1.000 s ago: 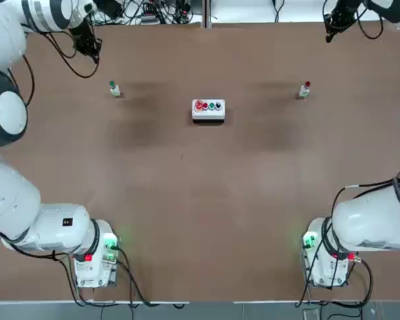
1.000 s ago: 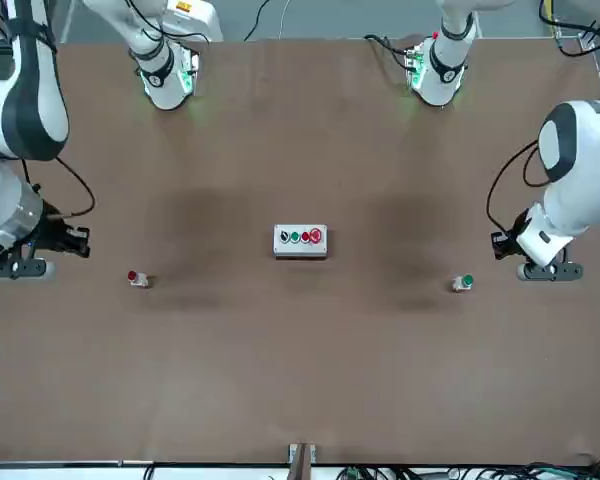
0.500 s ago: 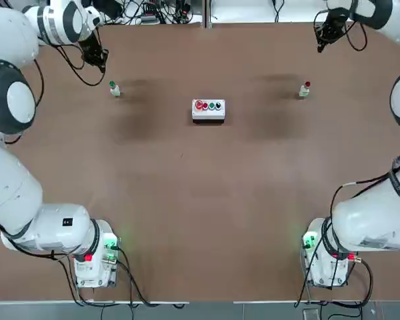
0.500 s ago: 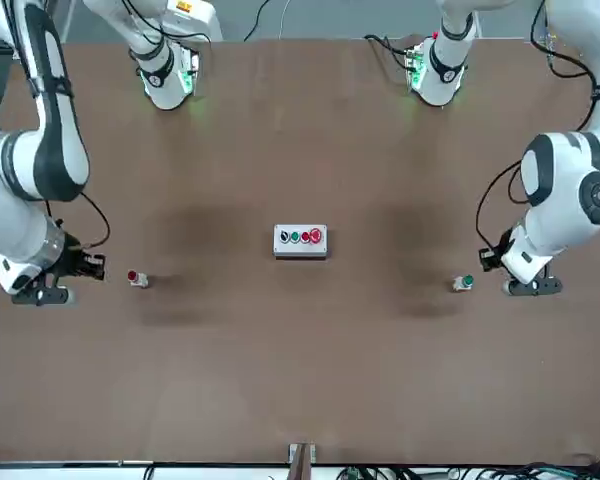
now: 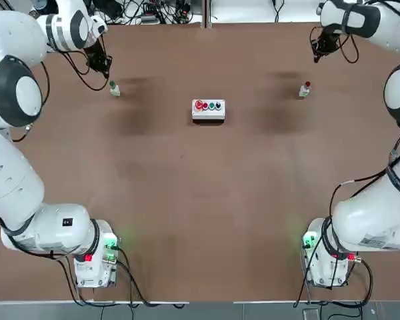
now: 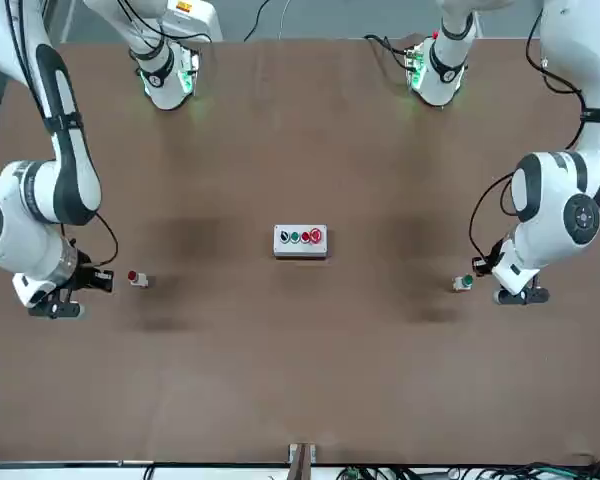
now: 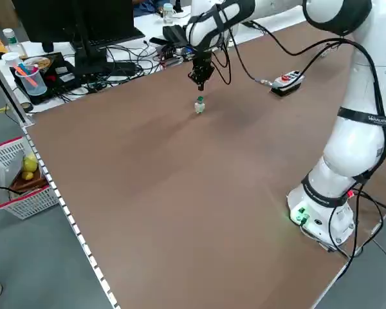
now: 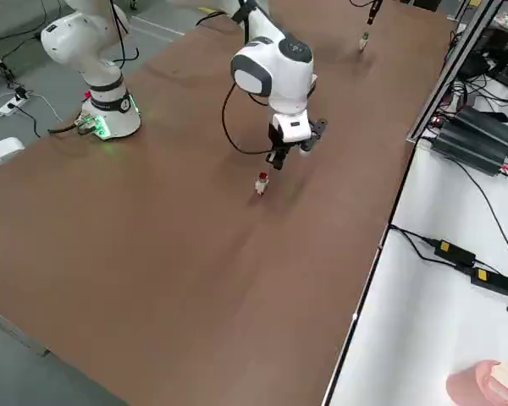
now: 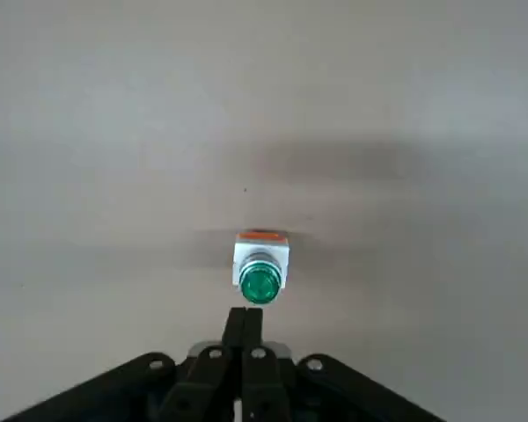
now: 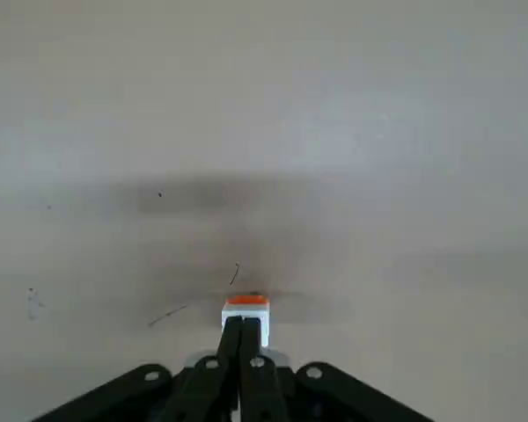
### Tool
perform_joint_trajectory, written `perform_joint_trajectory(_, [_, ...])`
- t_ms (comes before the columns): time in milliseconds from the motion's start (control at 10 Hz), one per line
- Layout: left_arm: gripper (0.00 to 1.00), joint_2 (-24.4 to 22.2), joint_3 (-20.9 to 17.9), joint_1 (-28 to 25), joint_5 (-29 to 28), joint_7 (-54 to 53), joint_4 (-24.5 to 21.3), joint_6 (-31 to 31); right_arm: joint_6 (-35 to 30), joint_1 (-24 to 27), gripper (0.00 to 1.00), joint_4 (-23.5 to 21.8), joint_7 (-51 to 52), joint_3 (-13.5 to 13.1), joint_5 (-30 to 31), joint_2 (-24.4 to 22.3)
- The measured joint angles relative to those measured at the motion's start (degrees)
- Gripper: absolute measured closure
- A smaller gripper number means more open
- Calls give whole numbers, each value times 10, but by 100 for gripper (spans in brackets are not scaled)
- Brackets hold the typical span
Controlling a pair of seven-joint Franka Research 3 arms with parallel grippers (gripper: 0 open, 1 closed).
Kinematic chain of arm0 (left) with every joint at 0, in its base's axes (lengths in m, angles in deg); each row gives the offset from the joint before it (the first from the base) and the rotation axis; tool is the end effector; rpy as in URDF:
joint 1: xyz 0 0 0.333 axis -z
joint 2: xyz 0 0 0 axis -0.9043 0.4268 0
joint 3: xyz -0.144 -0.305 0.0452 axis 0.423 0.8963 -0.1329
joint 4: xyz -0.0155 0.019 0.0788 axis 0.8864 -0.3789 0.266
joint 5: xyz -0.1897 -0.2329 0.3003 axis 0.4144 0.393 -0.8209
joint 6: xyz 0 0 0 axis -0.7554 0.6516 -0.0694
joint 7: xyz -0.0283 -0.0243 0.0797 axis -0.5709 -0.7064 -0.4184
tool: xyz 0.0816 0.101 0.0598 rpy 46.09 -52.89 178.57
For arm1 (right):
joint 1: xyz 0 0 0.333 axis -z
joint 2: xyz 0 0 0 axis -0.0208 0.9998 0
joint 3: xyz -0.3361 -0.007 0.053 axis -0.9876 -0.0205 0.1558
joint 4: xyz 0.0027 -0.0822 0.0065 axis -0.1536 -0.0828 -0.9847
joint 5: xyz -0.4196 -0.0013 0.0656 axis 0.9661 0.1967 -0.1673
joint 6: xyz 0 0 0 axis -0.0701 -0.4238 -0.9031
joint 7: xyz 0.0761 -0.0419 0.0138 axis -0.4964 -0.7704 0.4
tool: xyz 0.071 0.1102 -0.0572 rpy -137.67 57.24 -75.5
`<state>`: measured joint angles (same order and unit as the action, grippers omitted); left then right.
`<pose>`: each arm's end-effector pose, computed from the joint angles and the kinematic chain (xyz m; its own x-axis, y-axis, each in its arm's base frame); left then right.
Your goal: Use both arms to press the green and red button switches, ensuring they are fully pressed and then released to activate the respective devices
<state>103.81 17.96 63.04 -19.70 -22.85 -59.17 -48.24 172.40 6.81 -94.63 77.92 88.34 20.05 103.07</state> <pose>0.6508 -0.0081 0.2613 0.9986 0.0256 -0.0471 0.0269 -0.9992 0.0284 0.6736 -0.0327 0.2907 0.9995 -0.0317 -0.0024 -0.0318 -0.9991 -0.0290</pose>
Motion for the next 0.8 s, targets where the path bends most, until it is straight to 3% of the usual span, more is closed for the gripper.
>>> perform_joint_trajectory(800, [99,26,0,0,0,0,1,-21,58,0,95,-66,0,2,0,0])
